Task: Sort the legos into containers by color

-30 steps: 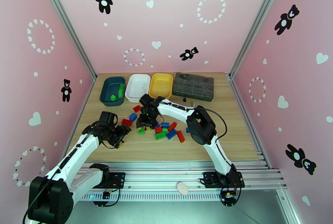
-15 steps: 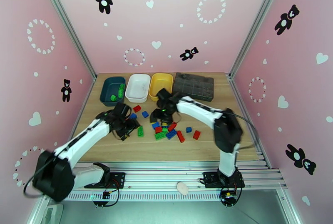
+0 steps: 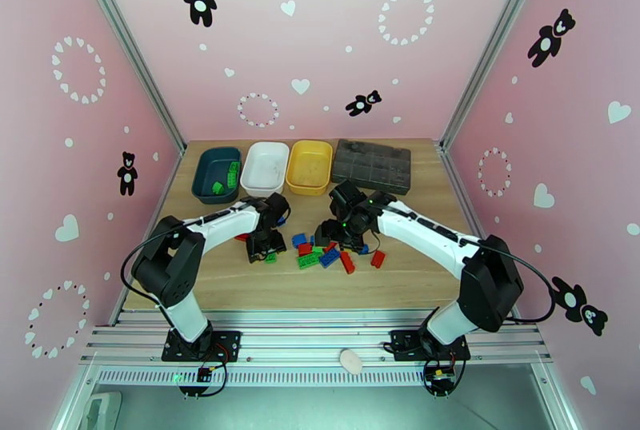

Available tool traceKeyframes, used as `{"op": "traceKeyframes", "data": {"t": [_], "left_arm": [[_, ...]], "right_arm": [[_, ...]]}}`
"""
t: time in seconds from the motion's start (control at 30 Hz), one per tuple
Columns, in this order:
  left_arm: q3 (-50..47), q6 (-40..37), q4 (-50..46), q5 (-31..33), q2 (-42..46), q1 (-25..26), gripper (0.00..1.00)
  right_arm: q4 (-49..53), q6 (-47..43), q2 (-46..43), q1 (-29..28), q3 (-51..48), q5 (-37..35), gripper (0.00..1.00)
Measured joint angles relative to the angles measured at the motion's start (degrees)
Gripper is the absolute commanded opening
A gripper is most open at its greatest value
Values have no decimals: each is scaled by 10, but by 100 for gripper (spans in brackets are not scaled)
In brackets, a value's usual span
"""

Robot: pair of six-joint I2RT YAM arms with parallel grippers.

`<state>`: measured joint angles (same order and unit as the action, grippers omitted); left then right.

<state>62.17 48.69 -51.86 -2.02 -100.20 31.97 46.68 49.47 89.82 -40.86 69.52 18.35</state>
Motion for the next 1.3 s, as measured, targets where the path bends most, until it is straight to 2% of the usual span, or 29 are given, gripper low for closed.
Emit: {"op": "traceKeyframes", "data": {"t": [0.13, 0.23, 0.33, 0.43, 0.57, 0.73, 0.87, 0.9, 0.97, 1.03, 1.17, 1.3], "left_arm": [[3, -10, 16, -7, -10, 0, 30], [19, -23, 13, -6, -10, -3, 25], [41, -35, 3, -10, 9, -23, 25], [79, -49, -19, -16, 44, -78, 26], [168, -76, -39, -21, 67, -191, 27], [293, -111, -63, -20, 9, -307, 27], [389, -132, -80, -21, -87, -363, 36], [411, -138, -84, -21, -111, -372, 42], [454, -149, -97, -20, -161, -390, 60], [478, -158, -106, -20, -191, -399, 67], [474, -166, -116, -21, -191, -396, 68], [390, -175, -105, -20, -118, -368, 67]], "right_arm": [[0, -2, 0, 0, 0, -1, 68], [3, -6, 4, 1, 9, -1, 66], [5, -12, 12, 1, 28, -3, 65], [9, -26, 24, 0, 48, -7, 65], [18, -49, 48, 1, 82, -16, 65], [28, -69, 82, 0, 116, -23, 65], [38, -81, 104, 0, 137, -28, 65], [40, -82, 107, 0, 139, -28, 65], [44, -83, 109, 0, 141, -31, 66], [48, -83, 109, 0, 141, -33, 66], [50, -82, 109, 0, 140, -38, 67], [42, -79, 108, 0, 116, -38, 66]]}}
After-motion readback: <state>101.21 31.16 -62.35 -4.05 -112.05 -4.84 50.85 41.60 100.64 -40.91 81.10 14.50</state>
